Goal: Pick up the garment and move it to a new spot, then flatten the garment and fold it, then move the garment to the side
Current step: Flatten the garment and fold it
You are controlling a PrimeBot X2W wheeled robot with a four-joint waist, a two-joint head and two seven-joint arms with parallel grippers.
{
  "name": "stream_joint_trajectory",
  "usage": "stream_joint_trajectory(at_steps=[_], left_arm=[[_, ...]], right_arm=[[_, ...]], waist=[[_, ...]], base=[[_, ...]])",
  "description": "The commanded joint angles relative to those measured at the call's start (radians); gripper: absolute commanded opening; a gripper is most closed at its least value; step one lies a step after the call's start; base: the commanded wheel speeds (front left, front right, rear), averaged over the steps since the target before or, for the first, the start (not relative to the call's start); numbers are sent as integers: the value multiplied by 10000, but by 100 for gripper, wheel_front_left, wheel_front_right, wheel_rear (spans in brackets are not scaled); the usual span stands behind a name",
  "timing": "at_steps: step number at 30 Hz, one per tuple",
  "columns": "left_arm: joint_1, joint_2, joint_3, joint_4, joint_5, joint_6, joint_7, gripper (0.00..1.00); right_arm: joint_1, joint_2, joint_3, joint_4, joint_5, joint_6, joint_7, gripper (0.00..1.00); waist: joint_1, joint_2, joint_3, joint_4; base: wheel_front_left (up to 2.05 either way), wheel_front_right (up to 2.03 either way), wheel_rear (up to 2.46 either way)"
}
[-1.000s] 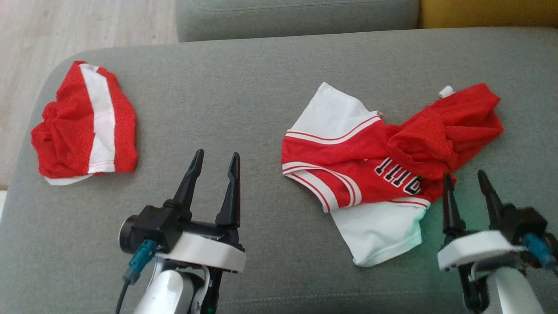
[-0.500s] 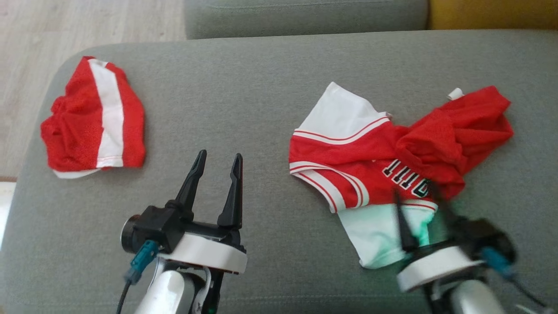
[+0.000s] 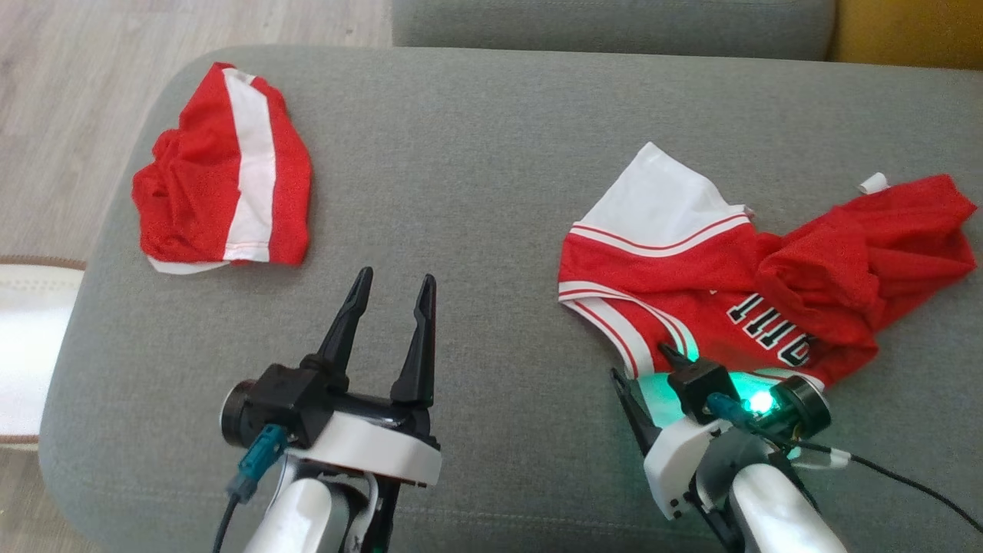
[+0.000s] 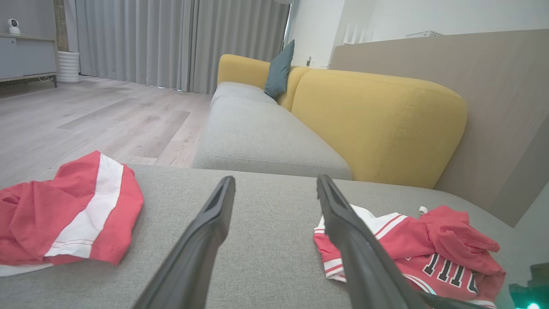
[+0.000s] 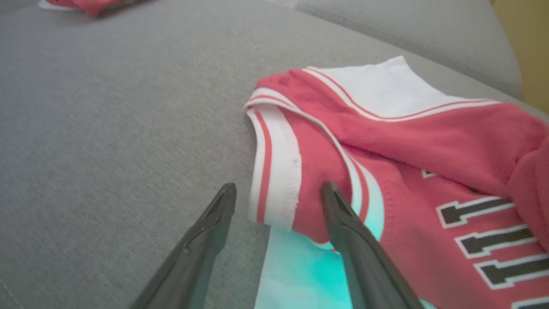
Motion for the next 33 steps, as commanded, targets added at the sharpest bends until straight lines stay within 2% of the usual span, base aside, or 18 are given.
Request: stream_joint_trajectory(at_steps=[1, 6, 7, 21, 33], left_arm=[[-352, 10, 256, -332, -6, 51, -51, 100], [-379, 10, 237, -369, -20, 73, -51, 100], [-389, 10, 232, -378, -16, 72, -51, 100], [-696, 10, -19, -357, -104, 65, -51, 100], [-670, 10, -99, -379, -206, 122, -51, 100]], right_arm=[[-417, -16, 144, -46, -236, 73, 33, 100], [-749, -16, -17, 547, -506, 73, -11, 100], [-917, -16, -29, 793, -489, 73, -93, 0], [-2496, -16, 464, 1153, 1012, 73, -1015, 0], [-3835, -16, 740, 1732, 1537, 73, -1453, 0]], waist=[[0, 0, 59, 105], [0, 0, 172, 227], [0, 0, 239, 263], [0, 0, 662, 652], [0, 0, 756, 1179]], base=[[0, 0, 0], [0, 0, 0], [0, 0, 0], [0, 0, 0], [0, 0, 0]])
